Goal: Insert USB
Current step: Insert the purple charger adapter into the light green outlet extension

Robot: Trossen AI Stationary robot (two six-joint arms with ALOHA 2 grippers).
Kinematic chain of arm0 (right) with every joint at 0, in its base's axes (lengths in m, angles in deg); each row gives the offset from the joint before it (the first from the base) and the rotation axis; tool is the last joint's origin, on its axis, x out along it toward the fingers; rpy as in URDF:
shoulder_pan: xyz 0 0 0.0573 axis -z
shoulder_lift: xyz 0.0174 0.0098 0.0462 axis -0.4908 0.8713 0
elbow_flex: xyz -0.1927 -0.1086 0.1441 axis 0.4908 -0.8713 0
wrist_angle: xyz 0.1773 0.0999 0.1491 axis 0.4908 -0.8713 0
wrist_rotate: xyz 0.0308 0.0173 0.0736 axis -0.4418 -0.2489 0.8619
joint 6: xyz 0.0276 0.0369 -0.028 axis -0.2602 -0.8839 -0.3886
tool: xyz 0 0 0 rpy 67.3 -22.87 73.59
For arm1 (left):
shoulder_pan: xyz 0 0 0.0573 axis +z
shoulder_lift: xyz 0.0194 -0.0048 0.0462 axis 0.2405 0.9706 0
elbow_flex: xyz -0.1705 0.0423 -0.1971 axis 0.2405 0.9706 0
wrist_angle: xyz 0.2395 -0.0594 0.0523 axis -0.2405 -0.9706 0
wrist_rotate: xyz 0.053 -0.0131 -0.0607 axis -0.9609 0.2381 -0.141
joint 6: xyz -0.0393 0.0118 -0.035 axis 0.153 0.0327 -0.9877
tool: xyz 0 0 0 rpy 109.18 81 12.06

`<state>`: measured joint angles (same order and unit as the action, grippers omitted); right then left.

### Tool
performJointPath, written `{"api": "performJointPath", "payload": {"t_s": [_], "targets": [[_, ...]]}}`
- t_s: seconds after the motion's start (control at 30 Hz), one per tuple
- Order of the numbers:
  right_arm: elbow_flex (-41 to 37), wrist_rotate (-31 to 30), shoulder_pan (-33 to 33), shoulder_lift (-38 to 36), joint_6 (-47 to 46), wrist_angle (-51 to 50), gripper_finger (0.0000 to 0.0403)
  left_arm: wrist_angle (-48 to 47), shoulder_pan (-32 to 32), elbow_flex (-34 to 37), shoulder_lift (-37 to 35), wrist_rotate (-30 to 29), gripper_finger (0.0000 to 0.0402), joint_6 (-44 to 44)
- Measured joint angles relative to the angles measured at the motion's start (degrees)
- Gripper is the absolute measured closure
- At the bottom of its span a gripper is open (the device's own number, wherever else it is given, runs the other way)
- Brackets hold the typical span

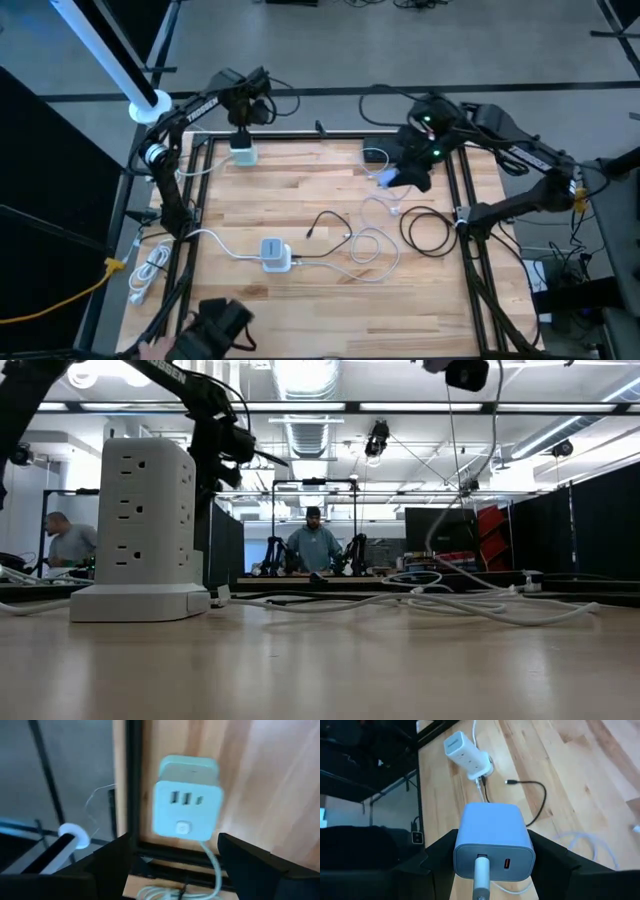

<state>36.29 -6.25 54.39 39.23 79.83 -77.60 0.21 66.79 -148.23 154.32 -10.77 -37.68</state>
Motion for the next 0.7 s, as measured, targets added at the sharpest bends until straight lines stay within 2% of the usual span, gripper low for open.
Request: {"api": "performJointPath", "payload": {"t_s": [0.37,0.6,0.7], "targets": [[-0.08,-0.9,0.06,-1.38,8.72,-2.99,0.021,1.72,0.08,0.0,1.07,-0.81,0.0113,-1.04],[-0.26,-0.9,0.06,-0.69,8.11,-2.77,0.021,0.74,0.71,0.0,3.53,-0.68,0.0035,-1.63],[-0.26,-1.32,0.17,-0.01,7.03,-1.85,0.021,-0.59,1.23,0.4,4.86,1.61,0.0009,-1.71]]}}
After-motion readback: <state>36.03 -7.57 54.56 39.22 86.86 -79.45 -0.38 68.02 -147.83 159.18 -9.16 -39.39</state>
